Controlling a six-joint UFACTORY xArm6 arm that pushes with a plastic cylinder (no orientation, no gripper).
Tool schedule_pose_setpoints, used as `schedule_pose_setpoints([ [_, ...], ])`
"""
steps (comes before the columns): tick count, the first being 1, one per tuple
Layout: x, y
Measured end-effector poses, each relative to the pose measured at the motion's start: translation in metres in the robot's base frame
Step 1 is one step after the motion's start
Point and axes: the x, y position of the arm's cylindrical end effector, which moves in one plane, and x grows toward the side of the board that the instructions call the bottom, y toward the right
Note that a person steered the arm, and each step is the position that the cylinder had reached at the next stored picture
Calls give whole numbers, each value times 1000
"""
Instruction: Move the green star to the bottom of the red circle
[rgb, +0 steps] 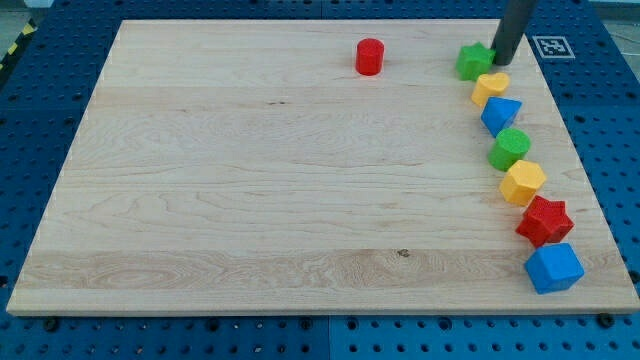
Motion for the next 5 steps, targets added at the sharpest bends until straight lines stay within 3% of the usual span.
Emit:
schedule_pose_setpoints([
  [2, 11, -83],
  [5, 8, -133],
])
